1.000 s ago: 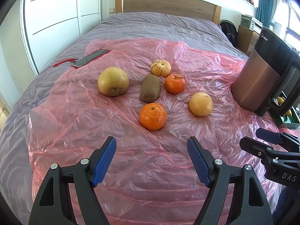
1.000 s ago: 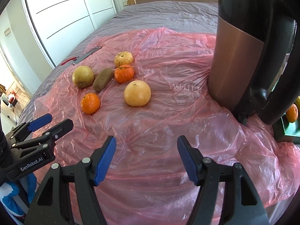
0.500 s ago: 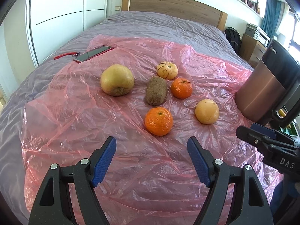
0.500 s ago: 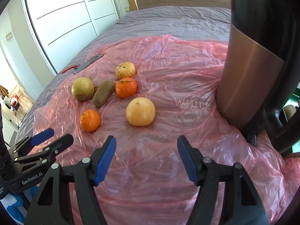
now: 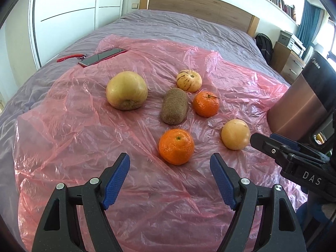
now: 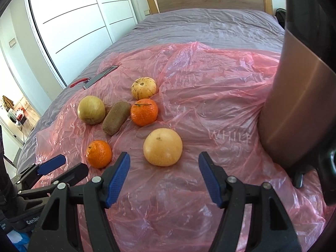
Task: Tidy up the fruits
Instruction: 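Lower both open tools toward the remaining fruits on the pink plastic, then grasp a mandarin with the left tool while the right tool grasps the pale yellow grapefruit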
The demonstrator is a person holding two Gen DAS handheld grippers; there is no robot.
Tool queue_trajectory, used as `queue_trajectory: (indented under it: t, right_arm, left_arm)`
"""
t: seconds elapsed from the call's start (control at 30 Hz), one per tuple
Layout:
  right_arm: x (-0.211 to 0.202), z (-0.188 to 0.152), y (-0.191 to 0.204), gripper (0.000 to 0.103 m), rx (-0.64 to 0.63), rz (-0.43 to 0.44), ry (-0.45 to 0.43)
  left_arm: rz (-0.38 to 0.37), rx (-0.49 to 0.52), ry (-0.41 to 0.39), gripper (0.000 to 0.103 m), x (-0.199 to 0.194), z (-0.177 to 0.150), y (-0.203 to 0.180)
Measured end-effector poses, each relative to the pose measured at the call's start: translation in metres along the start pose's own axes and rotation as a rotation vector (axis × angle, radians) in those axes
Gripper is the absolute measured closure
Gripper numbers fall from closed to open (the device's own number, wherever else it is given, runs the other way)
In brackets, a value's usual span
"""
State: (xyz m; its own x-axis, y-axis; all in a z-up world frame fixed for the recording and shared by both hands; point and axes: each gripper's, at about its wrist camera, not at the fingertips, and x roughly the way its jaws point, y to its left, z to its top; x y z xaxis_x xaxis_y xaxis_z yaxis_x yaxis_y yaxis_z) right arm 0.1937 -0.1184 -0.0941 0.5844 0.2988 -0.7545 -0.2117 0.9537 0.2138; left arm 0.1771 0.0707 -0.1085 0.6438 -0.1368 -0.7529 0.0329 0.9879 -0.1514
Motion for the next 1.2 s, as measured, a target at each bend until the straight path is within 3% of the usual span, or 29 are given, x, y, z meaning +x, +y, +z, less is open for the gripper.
queue_trajectory:
  t: [0.6, 0.97, 1.2]
  right_arm:
    - [0.051, 0.006, 0.006, 0.026, 0.003, -0.02, 0.064]
    - [0.062, 0.007, 0.004, 0.027, 0.012, -0.025, 0.069]
    - [0.064, 0.006, 0.003, 0.034, 0.022, -0.016, 0.062]
  left_arm:
    - [0.018, 0.025, 0.026, 0.032, 0.04, 0.002, -0.008]
    - [-0.043, 0.012, 0.041, 0.052, 0.051, 0.003, -0.006]
    - [-0.071, -0.021, 0.037, 0.061, 0.053, 0.002, 0.002]
